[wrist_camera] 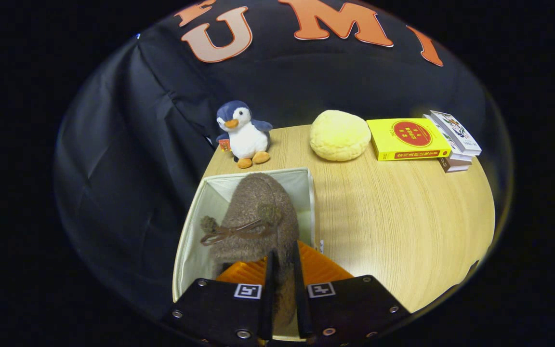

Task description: Open the storage box then place both shoes into the box .Put the left shoe in first, then the right shoe, with the right side of both shoes facing outward in a uniform manner.

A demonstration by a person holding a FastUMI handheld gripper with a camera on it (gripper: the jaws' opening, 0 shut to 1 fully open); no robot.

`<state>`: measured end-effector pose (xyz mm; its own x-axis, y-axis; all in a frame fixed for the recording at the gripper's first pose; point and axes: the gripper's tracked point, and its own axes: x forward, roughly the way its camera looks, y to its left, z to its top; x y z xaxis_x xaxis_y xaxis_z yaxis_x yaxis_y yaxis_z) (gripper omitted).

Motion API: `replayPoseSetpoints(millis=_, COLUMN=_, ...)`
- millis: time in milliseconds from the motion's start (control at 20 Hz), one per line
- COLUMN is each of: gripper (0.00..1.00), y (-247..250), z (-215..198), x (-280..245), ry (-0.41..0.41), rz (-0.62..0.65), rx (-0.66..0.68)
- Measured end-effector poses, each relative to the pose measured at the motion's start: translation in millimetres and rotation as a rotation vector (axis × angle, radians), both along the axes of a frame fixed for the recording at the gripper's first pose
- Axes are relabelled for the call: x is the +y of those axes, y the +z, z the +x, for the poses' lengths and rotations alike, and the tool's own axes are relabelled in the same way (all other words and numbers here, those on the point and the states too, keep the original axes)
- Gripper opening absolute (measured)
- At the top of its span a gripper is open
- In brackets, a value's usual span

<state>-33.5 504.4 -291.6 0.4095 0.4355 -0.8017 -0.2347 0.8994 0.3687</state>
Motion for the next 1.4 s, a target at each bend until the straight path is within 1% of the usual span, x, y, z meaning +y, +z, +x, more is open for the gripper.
replayPoseSetpoints(millis=50, gripper=0.29, y=5, z=0, x=3, ry=0.005, rz=0.028, rx=-0.014)
replayPoseSetpoints(millis=100, gripper=0.34, y=14, z=1, x=3, ry=0.009, rz=0.056, rx=-0.029)
replayPoseSetpoints(millis=150, gripper=0.44, y=25, z=2, x=0, ry=0.014, rz=0.083, rx=-0.045)
replayPoseSetpoints(millis=200, gripper=0.47, y=36, z=4, x=-5, ry=0.014, rz=0.104, rx=-0.067)
replayPoseSetpoints(millis=250, gripper=0.53, y=46, z=8, x=-14, ry=0.012, rz=0.118, rx=-0.094)
replayPoseSetpoints(millis=450, gripper=0.65, y=87, z=25, x=-57, ry=-0.006, rz=0.145, rx=-0.220)
replayPoseSetpoints(millis=500, gripper=0.67, y=97, z=29, x=-72, ry=-0.012, rz=0.146, rx=-0.251)
replayPoseSetpoints(millis=650, gripper=0.76, y=124, z=36, x=-117, ry=-0.051, rz=0.165, rx=-0.316)
replayPoseSetpoints(millis=750, gripper=0.80, y=147, z=42, x=-148, ry=-0.078, rz=0.185, rx=-0.367)
replayPoseSetpoints(millis=850, gripper=0.83, y=167, z=47, x=-182, ry=-0.100, rz=0.178, rx=-0.434)
replayPoseSetpoints(millis=1200, gripper=0.90, y=215, z=50, x=-283, ry=-0.133, rz=0.128, rx=-0.664)
replayPoseSetpoints(millis=1400, gripper=0.92, y=238, z=49, x=-337, ry=-0.189, rz=0.110, rx=-0.776)
